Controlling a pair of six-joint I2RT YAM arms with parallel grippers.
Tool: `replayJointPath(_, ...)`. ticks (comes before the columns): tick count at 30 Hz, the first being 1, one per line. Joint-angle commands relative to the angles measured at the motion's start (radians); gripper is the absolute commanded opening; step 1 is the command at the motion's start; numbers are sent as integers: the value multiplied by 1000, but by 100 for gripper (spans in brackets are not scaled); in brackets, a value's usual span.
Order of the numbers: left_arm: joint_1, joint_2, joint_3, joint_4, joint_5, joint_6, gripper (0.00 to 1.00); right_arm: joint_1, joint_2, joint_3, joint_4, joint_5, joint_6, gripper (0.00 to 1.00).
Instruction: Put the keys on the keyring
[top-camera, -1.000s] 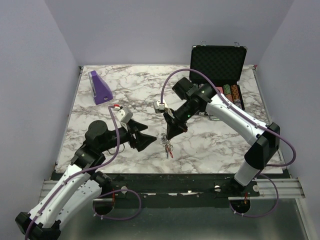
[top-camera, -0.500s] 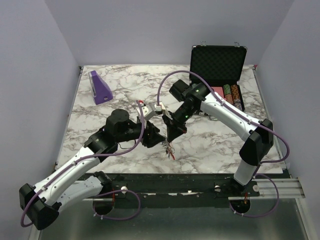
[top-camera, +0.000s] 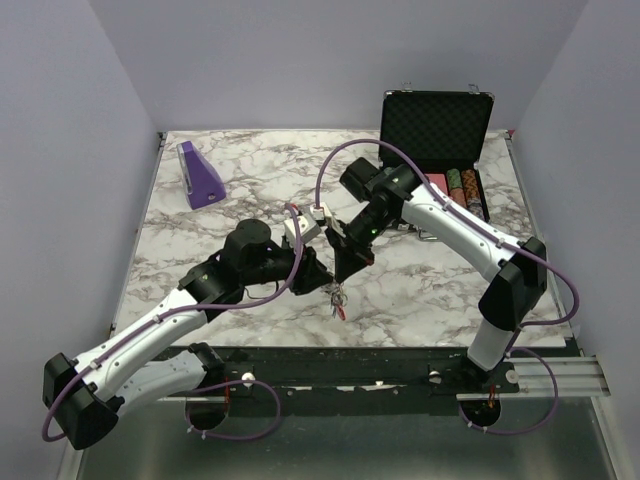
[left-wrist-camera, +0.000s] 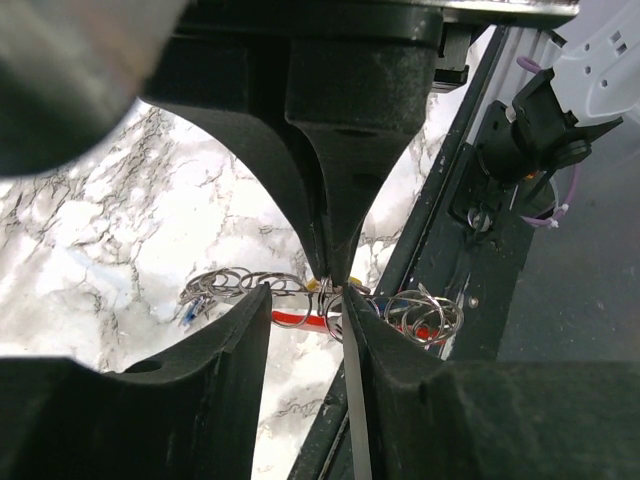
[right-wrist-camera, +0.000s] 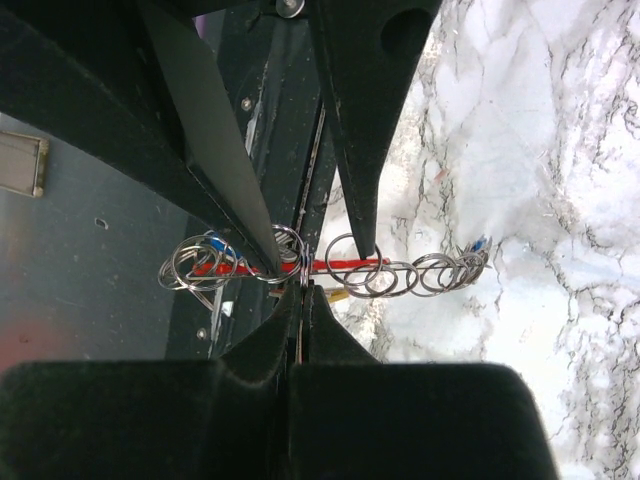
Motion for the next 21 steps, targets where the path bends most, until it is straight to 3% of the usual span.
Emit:
replayJointPath(1,-13,31,35,-25,7,22,39,13,6,25,-5,-20,9,1)
replayJointPath(10,-19,65,62,-51,47,48,36,13,5,20,-4,-23,12,1)
replayJointPath(21,-21,32,19,7,81,54,43,13,-2,8,9,-55,27,1)
